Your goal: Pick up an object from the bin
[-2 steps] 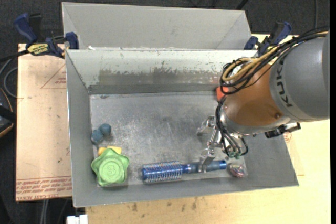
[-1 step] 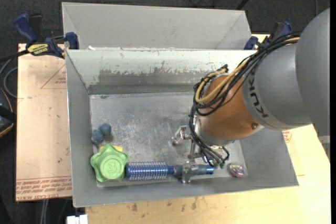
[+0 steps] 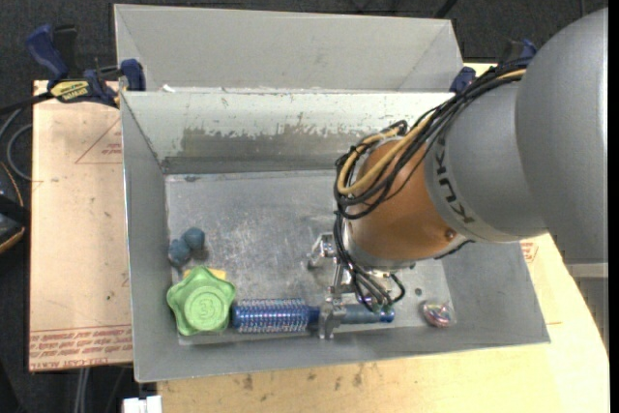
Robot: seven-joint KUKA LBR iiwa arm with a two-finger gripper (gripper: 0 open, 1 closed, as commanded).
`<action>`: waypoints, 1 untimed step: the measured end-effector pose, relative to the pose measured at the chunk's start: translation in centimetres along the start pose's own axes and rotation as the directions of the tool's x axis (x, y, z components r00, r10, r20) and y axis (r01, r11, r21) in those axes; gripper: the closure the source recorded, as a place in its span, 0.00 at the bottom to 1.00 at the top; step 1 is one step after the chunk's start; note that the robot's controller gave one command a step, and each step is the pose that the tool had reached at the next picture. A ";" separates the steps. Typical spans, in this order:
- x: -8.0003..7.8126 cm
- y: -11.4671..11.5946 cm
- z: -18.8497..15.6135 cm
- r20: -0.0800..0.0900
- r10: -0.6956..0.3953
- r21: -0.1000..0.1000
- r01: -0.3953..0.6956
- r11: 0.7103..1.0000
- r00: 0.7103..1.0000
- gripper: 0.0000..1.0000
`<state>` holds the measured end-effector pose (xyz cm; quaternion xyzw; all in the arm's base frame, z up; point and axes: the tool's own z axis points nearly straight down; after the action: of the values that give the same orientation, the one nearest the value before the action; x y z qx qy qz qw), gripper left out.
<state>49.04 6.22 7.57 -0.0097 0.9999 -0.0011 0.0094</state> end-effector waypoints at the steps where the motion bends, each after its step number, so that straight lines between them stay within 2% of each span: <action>1: -0.7 3.0 0.1 -0.010 0.078 0.002 -0.078 0.997 0.997 0.00</action>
Offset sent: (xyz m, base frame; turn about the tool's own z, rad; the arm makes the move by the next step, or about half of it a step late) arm 0.0023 0.0321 -0.0057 0.0772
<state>49.63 9.19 7.45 0.0294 0.9996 -0.0015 0.0042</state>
